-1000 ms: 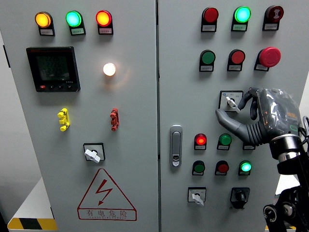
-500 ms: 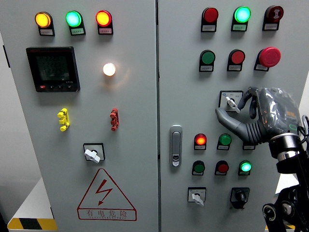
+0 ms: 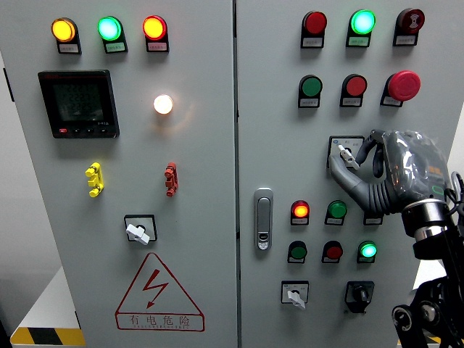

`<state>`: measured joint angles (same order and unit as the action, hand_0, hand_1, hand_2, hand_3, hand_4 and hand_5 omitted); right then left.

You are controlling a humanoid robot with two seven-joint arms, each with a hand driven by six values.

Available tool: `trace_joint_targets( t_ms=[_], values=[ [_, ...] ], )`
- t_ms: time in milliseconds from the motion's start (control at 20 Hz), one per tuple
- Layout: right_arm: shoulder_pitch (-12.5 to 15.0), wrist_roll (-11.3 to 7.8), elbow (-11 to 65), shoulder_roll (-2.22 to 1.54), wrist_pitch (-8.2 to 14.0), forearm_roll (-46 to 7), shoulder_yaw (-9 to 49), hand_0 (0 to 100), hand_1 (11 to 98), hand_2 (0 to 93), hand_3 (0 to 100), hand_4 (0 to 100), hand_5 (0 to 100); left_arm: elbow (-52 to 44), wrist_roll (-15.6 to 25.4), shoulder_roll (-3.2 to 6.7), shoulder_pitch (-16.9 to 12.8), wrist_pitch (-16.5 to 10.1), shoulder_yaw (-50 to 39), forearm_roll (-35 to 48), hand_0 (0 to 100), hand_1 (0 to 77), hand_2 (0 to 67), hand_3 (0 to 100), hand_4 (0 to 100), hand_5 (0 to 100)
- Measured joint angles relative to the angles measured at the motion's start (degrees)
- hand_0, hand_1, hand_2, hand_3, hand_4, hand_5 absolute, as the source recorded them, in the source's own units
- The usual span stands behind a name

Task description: Rotate and turn off gray switch

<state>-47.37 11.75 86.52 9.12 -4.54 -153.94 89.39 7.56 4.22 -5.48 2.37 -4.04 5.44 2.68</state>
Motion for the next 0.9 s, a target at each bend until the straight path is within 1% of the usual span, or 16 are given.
trace_joint_targets(
  t_ms=[100,200,400,500,650,900],
  values=[
    [0.0,0.26,0.0,-0.02,0.0,0.0,-0.1,38,33.2,71.7,97,100,100,0.0,0.0,0.00,0.0,0.0,0.0,0.0,89,0.0,13.4,19,8,11],
    [-0.1,0.47,-0.1,-0.05,0.0,0.0,-0.2,46,33.6,71.8,97,100,100,0.0,0.0,0.01,0.0,0.0,0.0,0.0,89,0.0,13.4,19,8,11],
    [-0.1,0.62,-0.1,-0.07,0.0,0.0,-0.2,51,35.0,72.2,97,100,100,0.0,0.0,0.03,0.0,0.0,0.0,0.0,89,0.0,13.3,19,8,11],
    [-0.1,0.64,-0.1,-0.07,0.0,-0.1,-0.3,58,35.2,72.3,97,100,100,0.0,0.0,0.04,0.0,0.0,0.0,0.0,89,0.0,13.3,19,8,11],
    [-0.1,0.64,-0.1,-0.06,0.0,-0.1,-0.4,63,35.0,72.5,97,100,100,0.0,0.0,0.04,0.0,0.0,0.0,0.0,89,0.0,13.3,19,8,11],
    [-0.1,0.97,-0.1,-0.06,0.0,-0.1,-0.5,68,35.3,72.7,97,100,100,0.0,0.0,0.02,0.0,0.0,0.0,0.0,89,0.0,13.3,19,8,11]
  ],
)
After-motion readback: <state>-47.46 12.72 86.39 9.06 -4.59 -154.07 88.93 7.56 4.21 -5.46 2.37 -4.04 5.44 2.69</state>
